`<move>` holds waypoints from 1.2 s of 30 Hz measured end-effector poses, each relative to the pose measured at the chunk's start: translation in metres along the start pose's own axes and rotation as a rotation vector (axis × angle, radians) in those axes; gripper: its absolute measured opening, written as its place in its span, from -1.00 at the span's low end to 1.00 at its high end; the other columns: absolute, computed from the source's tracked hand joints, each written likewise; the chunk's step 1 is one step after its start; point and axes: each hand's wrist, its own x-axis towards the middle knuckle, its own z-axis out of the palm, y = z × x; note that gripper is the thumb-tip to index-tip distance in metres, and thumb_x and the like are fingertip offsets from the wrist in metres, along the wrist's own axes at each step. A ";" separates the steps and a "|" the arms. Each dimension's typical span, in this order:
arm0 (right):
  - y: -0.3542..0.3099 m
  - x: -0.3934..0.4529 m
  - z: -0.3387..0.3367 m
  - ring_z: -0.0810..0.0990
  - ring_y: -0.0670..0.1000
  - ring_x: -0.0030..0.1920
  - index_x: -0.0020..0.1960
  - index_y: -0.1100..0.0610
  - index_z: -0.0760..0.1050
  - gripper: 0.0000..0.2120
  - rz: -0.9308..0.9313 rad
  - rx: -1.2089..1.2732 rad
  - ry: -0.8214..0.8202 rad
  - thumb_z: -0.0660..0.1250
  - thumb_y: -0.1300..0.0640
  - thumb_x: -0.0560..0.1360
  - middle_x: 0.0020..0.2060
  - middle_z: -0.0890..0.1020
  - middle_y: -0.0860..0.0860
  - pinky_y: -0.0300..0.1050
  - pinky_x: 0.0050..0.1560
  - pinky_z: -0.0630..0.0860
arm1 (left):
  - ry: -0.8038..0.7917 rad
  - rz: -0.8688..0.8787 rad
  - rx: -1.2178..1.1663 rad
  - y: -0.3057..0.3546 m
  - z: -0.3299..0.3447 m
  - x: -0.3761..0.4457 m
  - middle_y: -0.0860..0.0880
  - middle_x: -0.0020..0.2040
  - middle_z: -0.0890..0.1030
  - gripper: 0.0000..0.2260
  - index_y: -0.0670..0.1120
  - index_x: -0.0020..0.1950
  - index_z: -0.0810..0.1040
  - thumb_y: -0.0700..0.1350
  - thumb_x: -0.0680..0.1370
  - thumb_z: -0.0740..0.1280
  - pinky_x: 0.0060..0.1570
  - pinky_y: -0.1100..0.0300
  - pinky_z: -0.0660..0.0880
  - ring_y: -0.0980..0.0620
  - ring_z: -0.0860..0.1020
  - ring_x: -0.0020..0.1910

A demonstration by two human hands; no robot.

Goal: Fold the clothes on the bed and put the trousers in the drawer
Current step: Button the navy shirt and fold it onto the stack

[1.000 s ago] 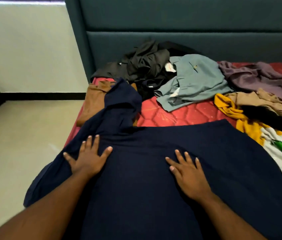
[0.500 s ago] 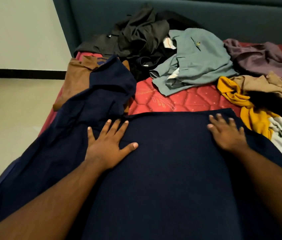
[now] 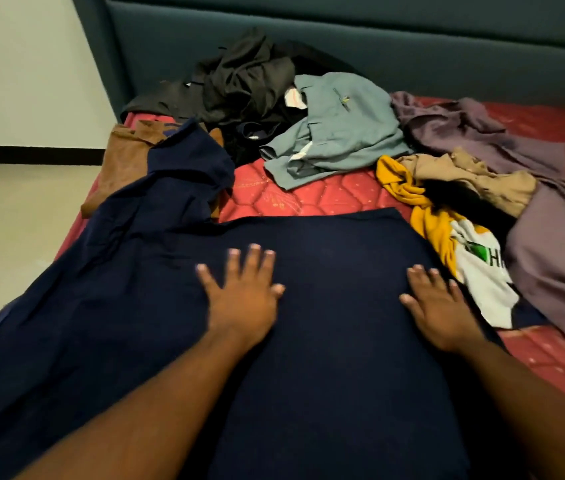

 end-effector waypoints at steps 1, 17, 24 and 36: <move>-0.018 -0.006 0.005 0.03 0.07 0.56 0.57 0.05 0.04 -0.28 -0.106 0.000 0.012 -0.21 -0.32 0.55 0.56 0.09 -0.03 0.05 0.52 -0.07 | -0.007 0.110 -0.065 0.038 0.008 -0.006 0.07 0.61 -0.13 -0.45 0.09 0.60 -0.12 0.18 0.65 -0.05 0.38 -0.42 -0.26 -0.05 -0.17 0.58; 0.106 0.009 0.000 0.15 0.05 0.53 0.51 0.08 0.28 -0.56 0.241 0.382 0.156 0.14 0.02 0.65 0.53 0.21 0.06 -0.09 0.48 0.05 | 0.010 0.137 -0.042 0.077 0.052 -0.016 0.13 0.60 -0.16 -0.36 0.16 0.58 -0.23 0.31 0.52 -0.34 0.49 -0.20 -0.24 0.00 -0.20 0.58; 0.067 0.020 -0.021 0.26 0.21 0.43 0.44 -0.01 0.25 -0.59 0.392 -0.254 0.140 0.12 0.06 0.60 0.44 0.31 0.10 0.21 0.37 0.21 | 0.011 0.136 -0.037 0.078 0.054 -0.015 0.13 0.60 -0.16 -0.36 0.16 0.58 -0.24 0.31 0.51 -0.35 0.50 -0.20 -0.23 0.00 -0.20 0.58; 0.022 -0.023 -0.052 0.56 0.18 0.15 0.31 0.07 0.45 -0.59 0.368 0.255 0.030 0.37 0.15 0.47 0.17 0.56 0.13 -0.02 0.07 0.51 | -0.088 0.110 -0.051 0.086 0.044 -0.015 0.11 0.61 -0.18 -0.44 0.16 0.59 -0.21 0.21 0.60 -0.15 0.47 -0.29 -0.23 -0.01 -0.22 0.58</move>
